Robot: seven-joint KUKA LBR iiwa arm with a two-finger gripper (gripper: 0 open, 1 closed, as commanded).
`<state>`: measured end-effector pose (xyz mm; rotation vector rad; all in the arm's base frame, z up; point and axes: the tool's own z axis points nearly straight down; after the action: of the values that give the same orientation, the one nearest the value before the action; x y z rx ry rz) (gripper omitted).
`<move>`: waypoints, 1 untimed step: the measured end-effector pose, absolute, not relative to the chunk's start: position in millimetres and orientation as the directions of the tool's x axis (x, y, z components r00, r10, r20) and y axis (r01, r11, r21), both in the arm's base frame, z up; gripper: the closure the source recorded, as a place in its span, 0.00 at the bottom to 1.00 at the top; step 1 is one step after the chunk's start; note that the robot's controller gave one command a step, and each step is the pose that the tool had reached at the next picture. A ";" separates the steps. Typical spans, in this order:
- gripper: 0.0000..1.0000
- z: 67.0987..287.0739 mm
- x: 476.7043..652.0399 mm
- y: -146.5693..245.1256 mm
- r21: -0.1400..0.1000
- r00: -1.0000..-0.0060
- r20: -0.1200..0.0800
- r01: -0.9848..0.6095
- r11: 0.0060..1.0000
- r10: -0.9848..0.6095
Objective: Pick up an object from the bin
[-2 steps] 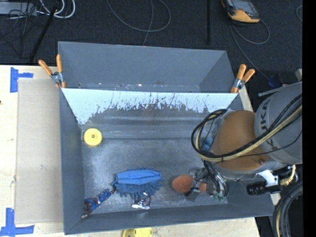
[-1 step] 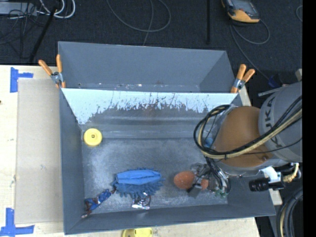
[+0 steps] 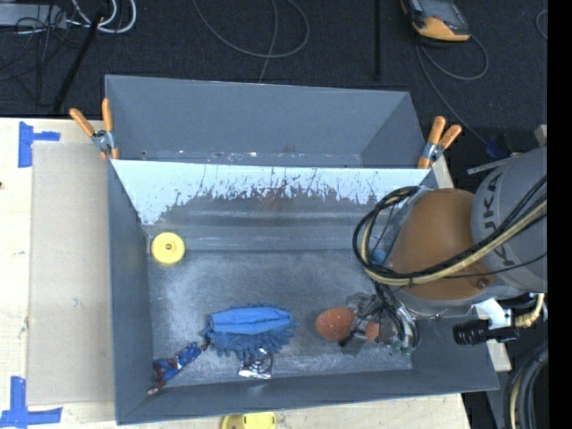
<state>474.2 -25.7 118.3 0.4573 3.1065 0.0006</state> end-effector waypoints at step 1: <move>1.00 124.5 473.8 -25.7 0.000 -0.958 0.000 0.288 0.958 0.288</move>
Offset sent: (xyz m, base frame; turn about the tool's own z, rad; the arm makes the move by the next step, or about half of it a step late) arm -0.0001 0.0000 0.0385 0.0000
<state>473.8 -25.7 124.5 0.4571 3.1082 0.0003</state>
